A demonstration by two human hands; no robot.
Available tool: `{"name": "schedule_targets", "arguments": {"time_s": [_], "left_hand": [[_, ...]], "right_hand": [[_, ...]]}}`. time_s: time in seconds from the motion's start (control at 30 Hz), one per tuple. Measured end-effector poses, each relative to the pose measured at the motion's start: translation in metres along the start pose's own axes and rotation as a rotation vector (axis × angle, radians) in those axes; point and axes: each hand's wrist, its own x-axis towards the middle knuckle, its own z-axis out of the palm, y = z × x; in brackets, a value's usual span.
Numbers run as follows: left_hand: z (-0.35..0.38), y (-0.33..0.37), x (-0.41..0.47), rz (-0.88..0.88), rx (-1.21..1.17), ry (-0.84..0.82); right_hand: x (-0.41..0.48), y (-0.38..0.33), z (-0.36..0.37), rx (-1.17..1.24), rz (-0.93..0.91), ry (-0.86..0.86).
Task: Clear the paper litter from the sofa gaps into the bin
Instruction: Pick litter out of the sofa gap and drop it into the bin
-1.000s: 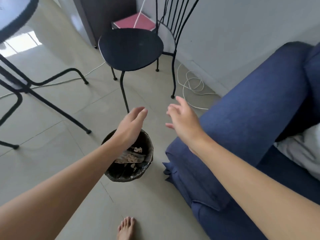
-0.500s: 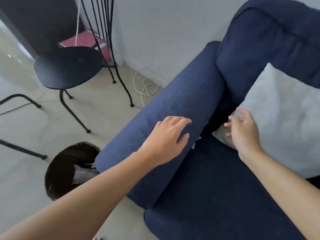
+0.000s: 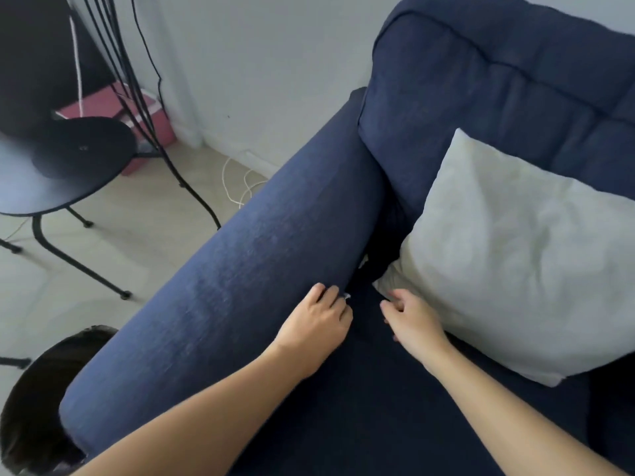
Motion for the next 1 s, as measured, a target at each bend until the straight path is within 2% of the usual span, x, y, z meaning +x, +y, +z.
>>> {"name": "schedule_targets", "arguments": {"time_s": [0.23,0.33,0.43,0.67,0.87,1.0], "left_hand": [[0.033,0.014,0.092,0.042,0.333,-0.331],[0.059,0.023,0.12,0.078,0.518,-0.376],[0.079,0.03,0.139,0.11,0.602,-0.39],[0.103,0.035,0.16,0.147,0.601,-0.455],[0.098,0.039,0.165,0.16,0.526,-0.453],[0.091,0.038,0.157,0.135,0.573,-0.472]], "right_hand": [[0.097,-0.008,0.041,-0.137,-0.047,-0.013],[0.143,0.001,0.053,-0.238,-0.068,0.0],[0.179,0.014,0.062,-0.337,-0.069,0.005],[0.214,0.014,0.079,-0.411,0.028,-0.05],[0.216,0.015,0.076,-0.356,0.133,0.105],[0.204,0.014,0.073,-0.25,0.111,0.16]]}}
